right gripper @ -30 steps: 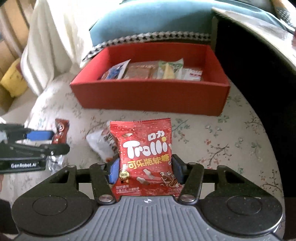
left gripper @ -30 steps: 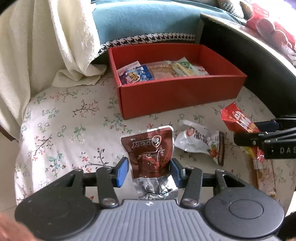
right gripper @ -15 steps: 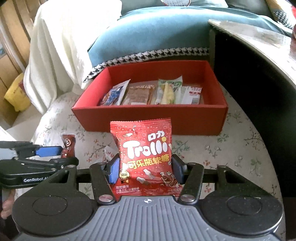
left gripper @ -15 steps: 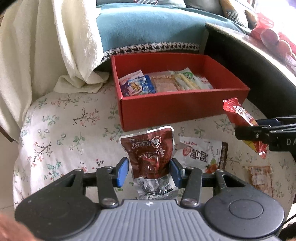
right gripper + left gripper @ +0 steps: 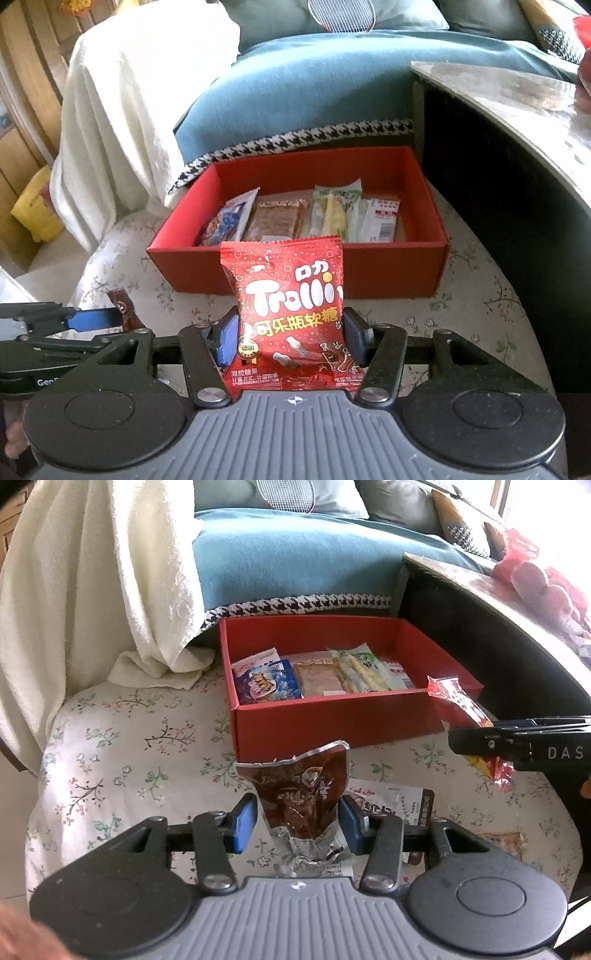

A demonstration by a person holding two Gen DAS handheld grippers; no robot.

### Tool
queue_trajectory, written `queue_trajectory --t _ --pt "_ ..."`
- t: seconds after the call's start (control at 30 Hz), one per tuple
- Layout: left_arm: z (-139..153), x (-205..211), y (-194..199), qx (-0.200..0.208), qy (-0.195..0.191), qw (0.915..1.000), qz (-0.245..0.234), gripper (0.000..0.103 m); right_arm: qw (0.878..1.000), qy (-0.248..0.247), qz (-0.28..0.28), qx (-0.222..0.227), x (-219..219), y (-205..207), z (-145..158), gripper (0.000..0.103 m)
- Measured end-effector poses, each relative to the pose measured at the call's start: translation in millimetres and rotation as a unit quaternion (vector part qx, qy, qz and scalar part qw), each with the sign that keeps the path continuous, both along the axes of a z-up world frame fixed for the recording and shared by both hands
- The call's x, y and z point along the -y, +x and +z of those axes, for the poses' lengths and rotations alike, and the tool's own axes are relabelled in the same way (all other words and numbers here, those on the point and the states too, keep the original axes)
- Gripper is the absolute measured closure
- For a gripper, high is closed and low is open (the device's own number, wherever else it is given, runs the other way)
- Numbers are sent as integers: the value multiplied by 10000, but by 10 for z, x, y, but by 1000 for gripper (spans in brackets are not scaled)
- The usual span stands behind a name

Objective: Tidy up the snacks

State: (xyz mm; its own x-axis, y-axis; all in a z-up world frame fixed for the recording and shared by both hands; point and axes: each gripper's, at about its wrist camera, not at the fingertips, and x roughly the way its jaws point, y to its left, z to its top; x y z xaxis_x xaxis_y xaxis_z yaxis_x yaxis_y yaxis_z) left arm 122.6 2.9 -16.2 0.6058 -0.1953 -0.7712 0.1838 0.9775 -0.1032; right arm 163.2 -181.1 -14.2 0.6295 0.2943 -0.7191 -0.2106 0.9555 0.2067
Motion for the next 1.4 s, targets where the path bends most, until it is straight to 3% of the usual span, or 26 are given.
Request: queue_trajectory --t 0.13,0.17,0.2,0.33,0.47,0.53,0.57,0.67,0.77,0.83,0.87,0.9,1.1,1.27,1.4 --pt "63 -20 -25 95 -87 9999 8 63 10000 7 -64 47 16 12 19 40" --pt "80 -25 -31 111 -130 9999 -1 86 10000 14 -77 54 21 12 21 40" --pt "94 -32 -28 89 -158 9998 15 90 9999 21 -85 61 27 14 24 40" --pt "94 -56 -23 117 -94 9998 104 91 9999 14 -93 91 30 15 28 40" --pt "-42 -74 35 -182 -210 9996 55 91 9999 3 -97 45 19 31 6 40" --pt "-106 -41 106 -203 -372 9990 119 85 9999 21 -106 18 15 38 -3 40" --pt "-133 -16 153 -278 -444 9986 93 76 9999 24 -105 8 15 39 -6 40" --pt "-224 58 267 -411 -502 9972 385 39 10000 15 -67 -8 11 36 -17 40" --pt "-292 203 352 -521 -425 9968 423 37 10000 26 -1 -21 22 35 -17 40" --pt "-385 335 350 -576 69 9972 478 43 10000 38 20 -23 50 31 -4 40" --pt "-410 343 311 -493 155 9971 567 52 10000 60 21 -19 61 28 4 40" --pt "-433 313 277 -540 87 9966 615 60 9999 98 33 -1 78 20 24 40" --pt "-355 54 160 -777 -1 9911 1078 77 9995 284 87 144 128 -41 152 40" --pt "-60 13 -26 -478 -12 9922 1152 77 9990 336 94 290 93 -71 246 40" --pt "105 -43 -94 -251 -363 9928 1109 77 9985 407 68 352 48 -34 286 40"
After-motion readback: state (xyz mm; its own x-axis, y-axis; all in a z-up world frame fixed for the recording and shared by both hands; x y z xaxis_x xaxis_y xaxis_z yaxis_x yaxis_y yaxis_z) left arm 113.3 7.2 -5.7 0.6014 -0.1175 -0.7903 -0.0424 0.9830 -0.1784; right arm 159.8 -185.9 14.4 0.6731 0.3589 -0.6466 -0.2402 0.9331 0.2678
